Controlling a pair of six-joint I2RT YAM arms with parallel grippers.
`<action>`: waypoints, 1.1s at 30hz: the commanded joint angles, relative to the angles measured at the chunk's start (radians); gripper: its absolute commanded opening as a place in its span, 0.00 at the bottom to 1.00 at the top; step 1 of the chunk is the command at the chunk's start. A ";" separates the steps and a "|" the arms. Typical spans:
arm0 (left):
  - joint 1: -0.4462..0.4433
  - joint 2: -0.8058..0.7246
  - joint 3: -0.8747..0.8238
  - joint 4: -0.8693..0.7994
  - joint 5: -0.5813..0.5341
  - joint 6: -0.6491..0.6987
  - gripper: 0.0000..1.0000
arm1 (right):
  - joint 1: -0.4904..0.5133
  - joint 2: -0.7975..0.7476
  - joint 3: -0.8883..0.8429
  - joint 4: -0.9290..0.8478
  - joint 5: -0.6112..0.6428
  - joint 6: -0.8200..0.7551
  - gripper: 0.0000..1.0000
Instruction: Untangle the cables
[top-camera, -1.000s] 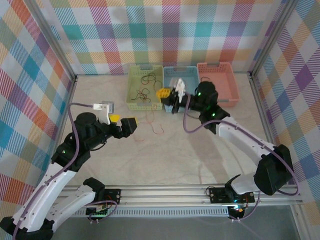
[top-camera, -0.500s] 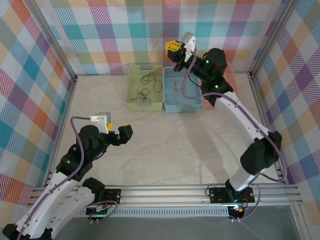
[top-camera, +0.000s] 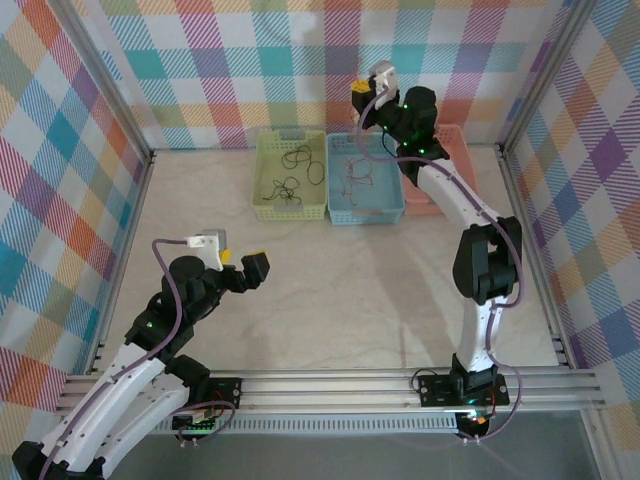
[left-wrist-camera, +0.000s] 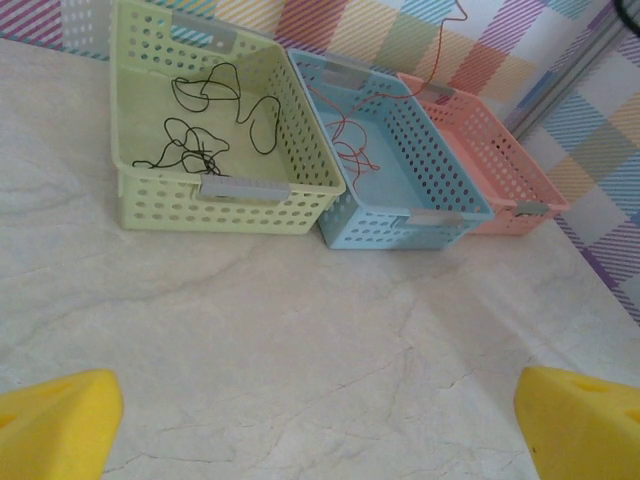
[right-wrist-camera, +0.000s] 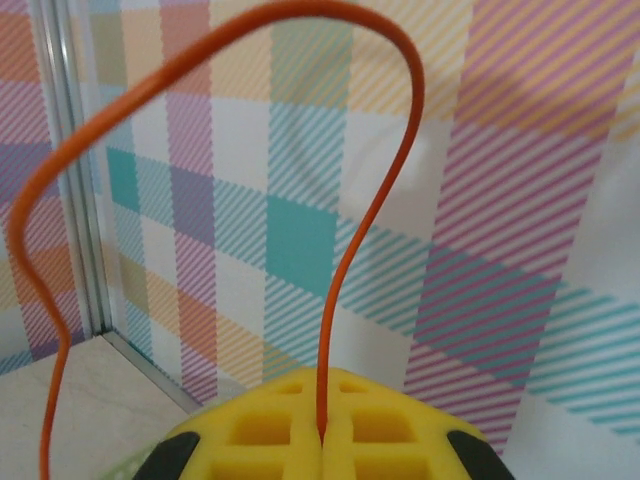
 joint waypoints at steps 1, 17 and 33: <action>0.011 -0.009 -0.008 0.042 -0.007 0.021 1.00 | -0.012 0.030 0.037 0.040 -0.030 0.035 0.00; 0.011 0.027 0.007 0.032 0.007 0.021 1.00 | -0.087 0.194 0.137 -0.076 -0.044 0.164 0.00; 0.011 0.045 0.025 -0.007 -0.015 0.002 1.00 | -0.092 0.170 0.061 -0.174 -0.051 0.214 0.19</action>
